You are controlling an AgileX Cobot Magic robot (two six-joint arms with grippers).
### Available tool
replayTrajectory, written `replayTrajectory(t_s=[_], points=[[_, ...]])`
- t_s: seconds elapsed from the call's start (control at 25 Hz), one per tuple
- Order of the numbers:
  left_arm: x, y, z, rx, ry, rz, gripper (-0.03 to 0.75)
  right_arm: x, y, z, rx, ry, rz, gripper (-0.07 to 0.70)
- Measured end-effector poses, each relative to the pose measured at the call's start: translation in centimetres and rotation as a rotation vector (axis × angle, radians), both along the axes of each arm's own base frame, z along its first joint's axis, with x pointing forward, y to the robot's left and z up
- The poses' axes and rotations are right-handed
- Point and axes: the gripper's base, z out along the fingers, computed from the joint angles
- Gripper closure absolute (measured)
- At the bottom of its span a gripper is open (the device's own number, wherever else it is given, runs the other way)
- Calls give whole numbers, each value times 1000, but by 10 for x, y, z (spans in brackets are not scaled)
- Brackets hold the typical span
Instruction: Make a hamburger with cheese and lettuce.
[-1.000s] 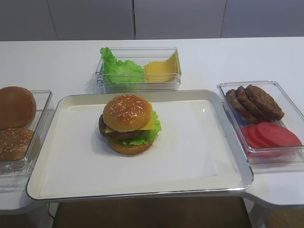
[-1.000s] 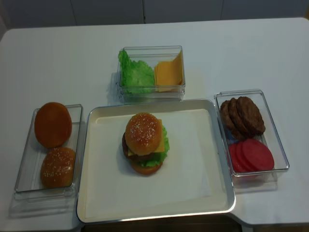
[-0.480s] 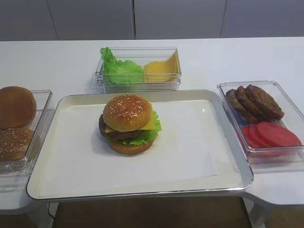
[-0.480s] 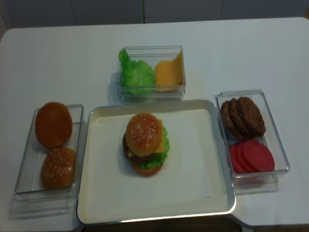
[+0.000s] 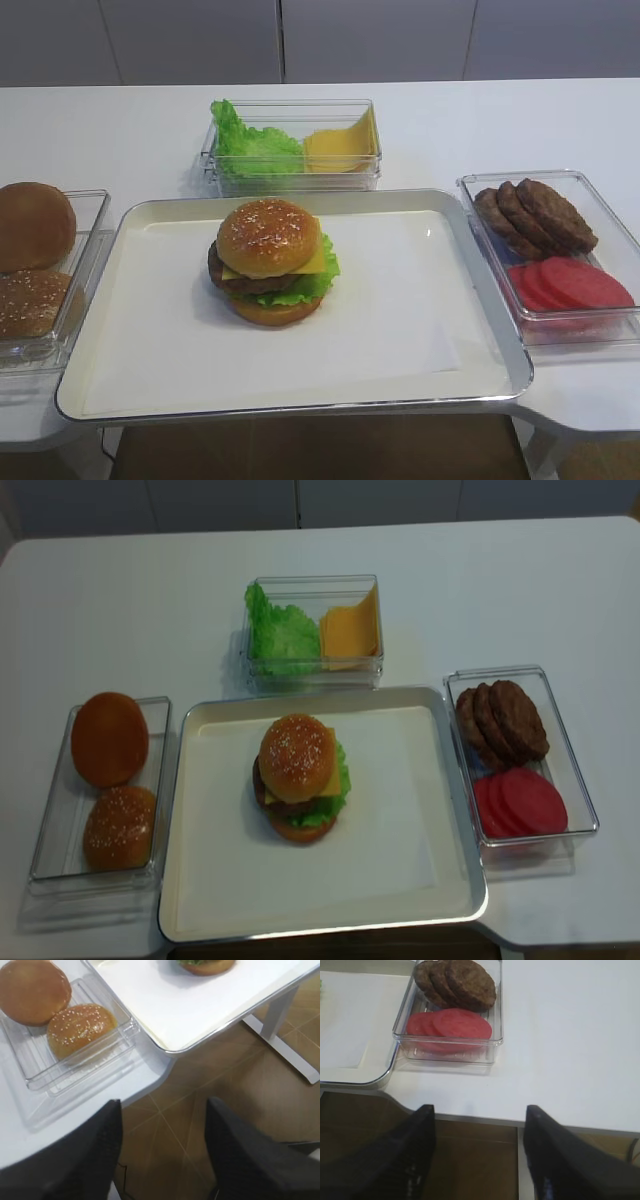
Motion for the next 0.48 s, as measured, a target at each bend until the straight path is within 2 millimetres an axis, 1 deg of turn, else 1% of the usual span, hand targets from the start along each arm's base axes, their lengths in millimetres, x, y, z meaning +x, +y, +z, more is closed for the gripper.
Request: replayTrajectory(t_s=[0.16, 0.48], points=[[5, -2, -4, -14, -12, 3, 319, 0, 0, 0, 0, 0, 0, 188], [6, -2, -5, -29, -10, 13, 319, 0, 0, 0, 0, 0, 0, 189]])
